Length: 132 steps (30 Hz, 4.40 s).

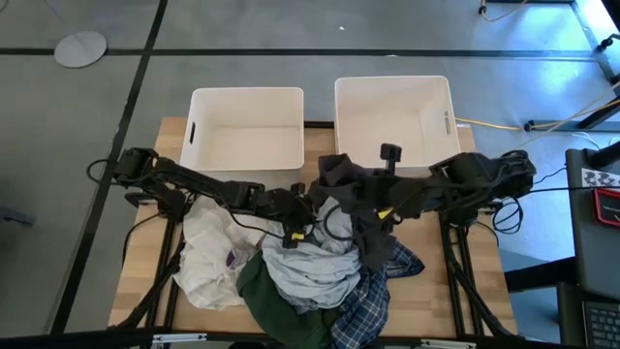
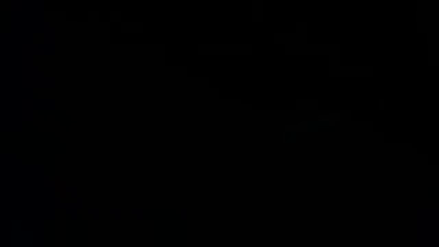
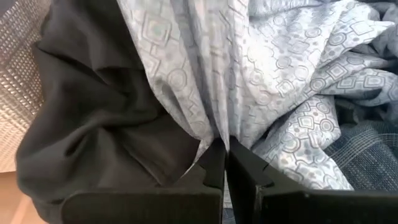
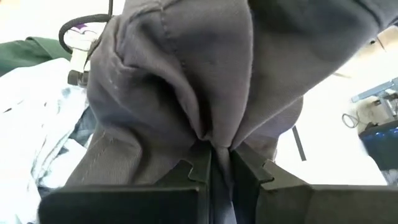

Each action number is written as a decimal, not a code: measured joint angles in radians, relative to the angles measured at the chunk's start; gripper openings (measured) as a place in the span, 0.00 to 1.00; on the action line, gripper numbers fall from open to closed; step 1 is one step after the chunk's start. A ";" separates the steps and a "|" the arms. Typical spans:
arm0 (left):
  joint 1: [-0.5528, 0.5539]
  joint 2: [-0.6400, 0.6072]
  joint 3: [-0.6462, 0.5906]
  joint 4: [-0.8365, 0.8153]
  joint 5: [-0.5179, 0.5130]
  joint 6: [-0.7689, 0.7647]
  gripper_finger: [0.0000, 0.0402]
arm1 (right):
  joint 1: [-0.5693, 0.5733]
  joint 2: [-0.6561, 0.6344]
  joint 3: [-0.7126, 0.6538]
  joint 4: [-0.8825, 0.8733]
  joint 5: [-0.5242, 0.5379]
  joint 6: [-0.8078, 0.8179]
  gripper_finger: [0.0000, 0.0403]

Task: Sort clothes
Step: Put the black pants into the right white bin

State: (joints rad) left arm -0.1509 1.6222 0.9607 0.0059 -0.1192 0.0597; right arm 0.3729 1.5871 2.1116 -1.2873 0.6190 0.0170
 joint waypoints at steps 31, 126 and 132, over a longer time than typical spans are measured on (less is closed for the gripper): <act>-0.039 -0.370 0.018 -0.143 -0.125 0.057 0.00 | -0.053 0.022 0.166 0.053 0.048 -0.100 0.08; -0.003 -0.342 0.085 0.177 0.022 0.098 0.26 | -0.053 0.100 0.164 0.052 0.043 -0.129 0.08; 0.033 -0.382 0.078 0.084 -0.017 0.049 0.44 | -0.053 0.100 0.164 0.055 0.043 -0.128 0.08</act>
State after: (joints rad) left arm -0.1182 1.2404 1.0389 0.0897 -0.1360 0.1092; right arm 0.3199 1.6875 2.2757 -1.2323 0.6621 -0.1108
